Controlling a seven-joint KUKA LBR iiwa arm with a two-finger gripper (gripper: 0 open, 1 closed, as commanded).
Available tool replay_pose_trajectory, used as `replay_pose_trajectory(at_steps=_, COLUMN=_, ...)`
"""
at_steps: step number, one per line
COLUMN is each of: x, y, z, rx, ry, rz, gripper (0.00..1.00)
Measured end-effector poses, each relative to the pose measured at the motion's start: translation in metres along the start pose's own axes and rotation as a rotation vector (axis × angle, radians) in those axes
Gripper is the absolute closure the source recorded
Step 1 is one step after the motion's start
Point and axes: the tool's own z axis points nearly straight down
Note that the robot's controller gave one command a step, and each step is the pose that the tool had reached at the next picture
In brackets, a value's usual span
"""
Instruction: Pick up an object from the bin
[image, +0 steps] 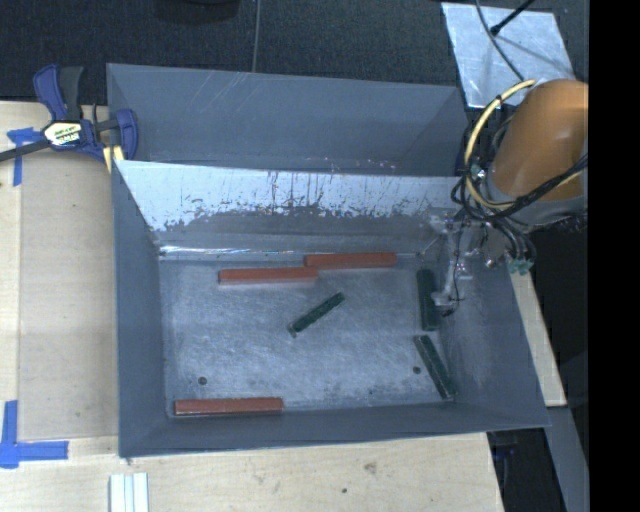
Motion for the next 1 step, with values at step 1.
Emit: replay_pose_trajectory(at_steps=1, x=-0.0051, y=0.0416, z=0.0807, rx=-0.001, ry=-0.004, rz=0.048, gripper=0.0)
